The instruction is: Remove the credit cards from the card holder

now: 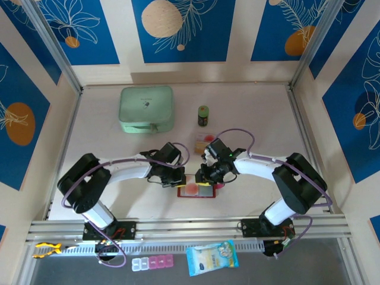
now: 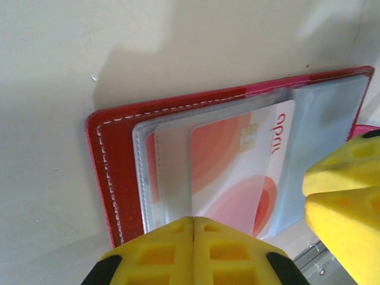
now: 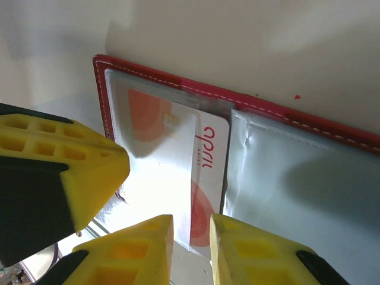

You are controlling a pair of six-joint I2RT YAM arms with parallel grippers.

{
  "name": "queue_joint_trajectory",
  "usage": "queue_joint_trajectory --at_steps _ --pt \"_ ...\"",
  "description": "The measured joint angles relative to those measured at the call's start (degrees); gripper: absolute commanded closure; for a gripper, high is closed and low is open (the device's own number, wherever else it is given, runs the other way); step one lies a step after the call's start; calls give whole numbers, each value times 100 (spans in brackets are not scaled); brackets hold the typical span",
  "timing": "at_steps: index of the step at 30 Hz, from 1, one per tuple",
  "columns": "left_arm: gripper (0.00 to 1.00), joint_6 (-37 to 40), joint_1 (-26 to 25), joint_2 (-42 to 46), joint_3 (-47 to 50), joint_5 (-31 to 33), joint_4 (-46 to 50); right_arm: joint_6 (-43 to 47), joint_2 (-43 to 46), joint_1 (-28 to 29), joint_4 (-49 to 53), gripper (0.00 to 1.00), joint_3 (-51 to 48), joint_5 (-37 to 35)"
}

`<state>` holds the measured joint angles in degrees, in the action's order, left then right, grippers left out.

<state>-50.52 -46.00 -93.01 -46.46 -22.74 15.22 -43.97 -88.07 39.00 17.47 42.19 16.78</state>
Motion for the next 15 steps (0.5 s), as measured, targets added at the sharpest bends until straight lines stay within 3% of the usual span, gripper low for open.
queue_joint_trajectory --at_steps 15 --pt "98 0 0 -94 0 -59 -90 -2 -293 -31 -221 78 -105 166"
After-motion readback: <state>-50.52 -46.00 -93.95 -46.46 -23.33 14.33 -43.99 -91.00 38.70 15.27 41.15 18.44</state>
